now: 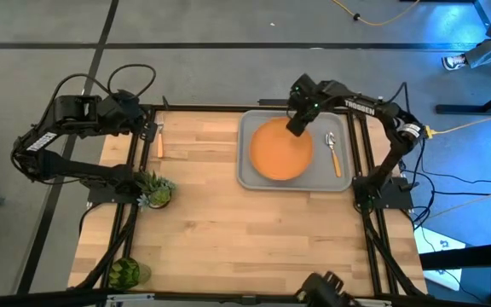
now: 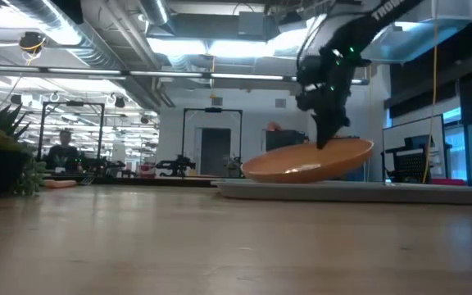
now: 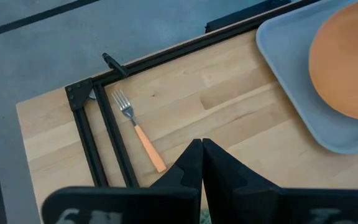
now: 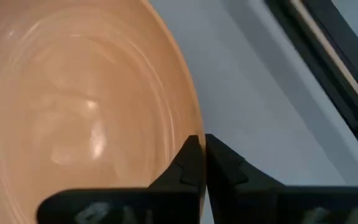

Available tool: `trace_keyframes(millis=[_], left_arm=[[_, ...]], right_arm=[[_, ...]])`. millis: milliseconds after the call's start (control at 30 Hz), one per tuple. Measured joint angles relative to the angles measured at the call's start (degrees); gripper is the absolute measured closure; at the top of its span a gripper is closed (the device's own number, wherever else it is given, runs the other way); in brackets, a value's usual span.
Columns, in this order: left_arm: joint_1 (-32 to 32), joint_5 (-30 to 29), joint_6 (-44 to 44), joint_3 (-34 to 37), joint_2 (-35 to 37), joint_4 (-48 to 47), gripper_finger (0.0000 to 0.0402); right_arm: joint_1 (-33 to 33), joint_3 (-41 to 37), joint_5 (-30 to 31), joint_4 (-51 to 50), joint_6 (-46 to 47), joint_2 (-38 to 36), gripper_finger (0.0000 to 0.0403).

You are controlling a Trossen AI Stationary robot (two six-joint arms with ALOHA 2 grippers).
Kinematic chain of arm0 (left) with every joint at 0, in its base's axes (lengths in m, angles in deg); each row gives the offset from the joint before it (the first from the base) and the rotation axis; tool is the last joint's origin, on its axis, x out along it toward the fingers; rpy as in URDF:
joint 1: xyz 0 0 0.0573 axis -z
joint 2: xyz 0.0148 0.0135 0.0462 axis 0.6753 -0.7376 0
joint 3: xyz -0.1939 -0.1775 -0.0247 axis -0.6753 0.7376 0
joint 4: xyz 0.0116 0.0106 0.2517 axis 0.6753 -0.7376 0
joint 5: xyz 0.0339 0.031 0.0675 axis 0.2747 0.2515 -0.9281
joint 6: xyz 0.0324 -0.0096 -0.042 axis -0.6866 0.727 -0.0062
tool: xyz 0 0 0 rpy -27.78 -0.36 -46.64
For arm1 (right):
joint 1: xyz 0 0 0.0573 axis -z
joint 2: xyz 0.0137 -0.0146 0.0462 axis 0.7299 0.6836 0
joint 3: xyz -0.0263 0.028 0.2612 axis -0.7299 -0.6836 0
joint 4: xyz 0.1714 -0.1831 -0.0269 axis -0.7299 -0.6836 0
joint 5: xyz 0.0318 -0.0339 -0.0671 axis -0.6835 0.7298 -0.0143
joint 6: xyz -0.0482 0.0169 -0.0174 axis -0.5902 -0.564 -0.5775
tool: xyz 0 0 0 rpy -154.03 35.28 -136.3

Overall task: Pick and place plate/cup/fork/spoon on tray
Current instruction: Put the orange plate on the gray food tray, then move the gray food tray to the center of the table

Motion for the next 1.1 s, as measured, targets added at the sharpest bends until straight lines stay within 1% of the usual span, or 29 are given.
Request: trace_keyframes(millis=[100,167,400,567,667,733,933,1100], left_arm=[[0.01,0.00,0.08,0.00,0.00,0.01,0.0401],[-0.01,0.00,0.10,0.00,0.00,0.01,0.0401],[0.01,0.00,0.21,0.00,-0.09,0.05,0.0401],[-0.01,0.00,0.22,0.00,-0.09,0.40,0.0401],[0.01,0.00,0.23,0.00,-0.09,1.24,0.0401],[0.01,0.00,0.23,0.00,-0.09,1.23,0.0401],[0.00,0.00,0.23,0.00,-0.09,1.23,0.0401],[-0.01,0.00,0.21,0.00,-0.09,1.19,0.0401]], right_arm=[[3.06,-4.05,-2.51,3.39,0.02,0.00,0.0397],[4.11,-6.45,-2.32,4.81,0.01,0.02,0.0397],[5.14,-13.75,-2.85,8.40,0.26,0.00,0.0397],[5.13,-15.41,-2.47,10.49,0.22,-0.02,0.0397],[5.06,-14.87,-0.64,11.36,0.09,-0.02,0.0397],[5.10,-14.76,-0.53,12.44,0.23,-0.01,0.0386],[5.13,-14.76,2.51,11.68,1.79,0.02,0.0327],[5.13,-14.76,3.06,10.34,3.28,0.02,0.0302]])
